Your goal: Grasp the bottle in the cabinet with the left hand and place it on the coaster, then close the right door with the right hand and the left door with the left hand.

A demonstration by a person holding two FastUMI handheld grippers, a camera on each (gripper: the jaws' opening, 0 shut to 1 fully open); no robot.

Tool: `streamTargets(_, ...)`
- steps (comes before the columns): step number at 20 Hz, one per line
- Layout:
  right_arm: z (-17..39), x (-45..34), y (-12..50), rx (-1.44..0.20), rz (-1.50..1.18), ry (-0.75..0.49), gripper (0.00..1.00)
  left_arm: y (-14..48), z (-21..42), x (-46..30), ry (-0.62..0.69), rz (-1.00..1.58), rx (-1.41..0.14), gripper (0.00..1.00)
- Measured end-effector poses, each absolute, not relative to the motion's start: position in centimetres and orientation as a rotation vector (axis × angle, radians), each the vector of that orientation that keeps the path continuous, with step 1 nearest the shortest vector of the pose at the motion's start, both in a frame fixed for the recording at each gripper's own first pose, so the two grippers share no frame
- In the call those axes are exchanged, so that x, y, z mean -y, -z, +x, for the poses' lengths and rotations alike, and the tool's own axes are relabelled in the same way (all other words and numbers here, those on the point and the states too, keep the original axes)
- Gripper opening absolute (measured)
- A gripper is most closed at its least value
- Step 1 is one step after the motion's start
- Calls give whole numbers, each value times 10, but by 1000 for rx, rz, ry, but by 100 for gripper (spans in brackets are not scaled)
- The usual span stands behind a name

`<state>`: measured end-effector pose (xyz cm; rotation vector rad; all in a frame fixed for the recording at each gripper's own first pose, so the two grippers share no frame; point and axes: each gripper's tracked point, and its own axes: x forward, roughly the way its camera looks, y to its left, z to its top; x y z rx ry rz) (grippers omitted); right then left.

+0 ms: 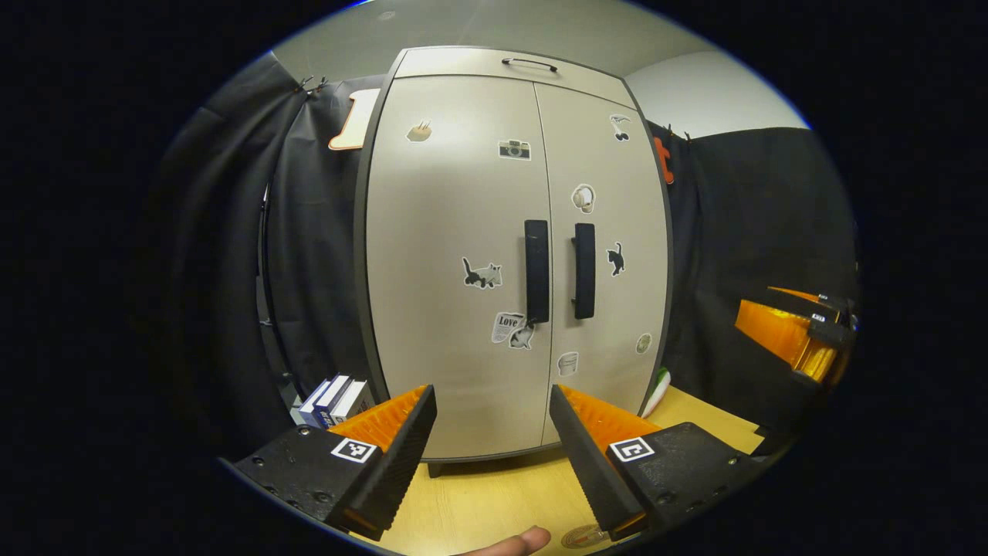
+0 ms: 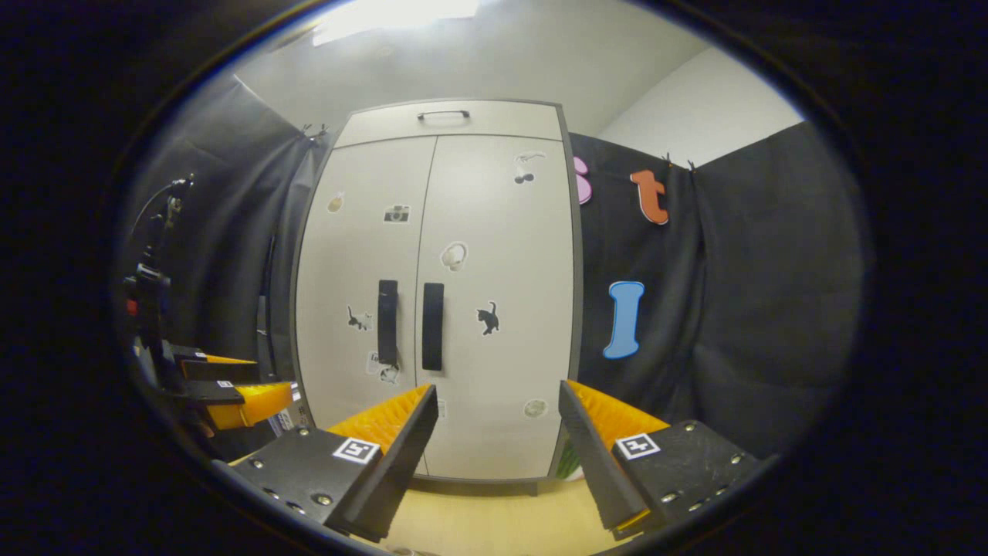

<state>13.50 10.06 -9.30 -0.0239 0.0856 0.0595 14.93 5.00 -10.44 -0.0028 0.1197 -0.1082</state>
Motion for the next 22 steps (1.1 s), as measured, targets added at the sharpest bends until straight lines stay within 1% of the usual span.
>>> streamTargets(3,136,-99,101,-111,-13,-70,93,106,149,-38,106,-17,-115,94)
streamTargets(4,137,-96,101,-111,-15,-75,95,106,149,-33,107,-14,-117,94)
streamTargets(5,138,-93,101,-119,-13,-79,95,105,149,-28,106,-8,-116,94)
streamTargets(6,139,-90,102,-126,-13,-82,93,103,148,-22,106,-3,-115,94)
streamTargets(7,140,-86,100,-133,-15,-81,95,102,147,-15,106,0,-109,94)
streamTargets(8,140,-81,99,-137,-14,-77,95,98,146,-9,104,-3,-97,94)
streamTargets(14,132,-47,87,-122,27,-102,95,78,146,39,63,-84,-91,95)
streamTargets(15,129,-43,86,-125,50,-122,93,75,147,47,52,-72,-86,95)
streamTargets(16,126,-41,84,-123,62,-146,96,72,147,51,32,-52,-78,95)
streamTargets(19,123,-23,83,-107,50,-174,95,66,143,68,12,1,-56,95)
streamTargets(22,119,-10,80,-97,39,-192,96,74,134,88,11,-4,-85,95)
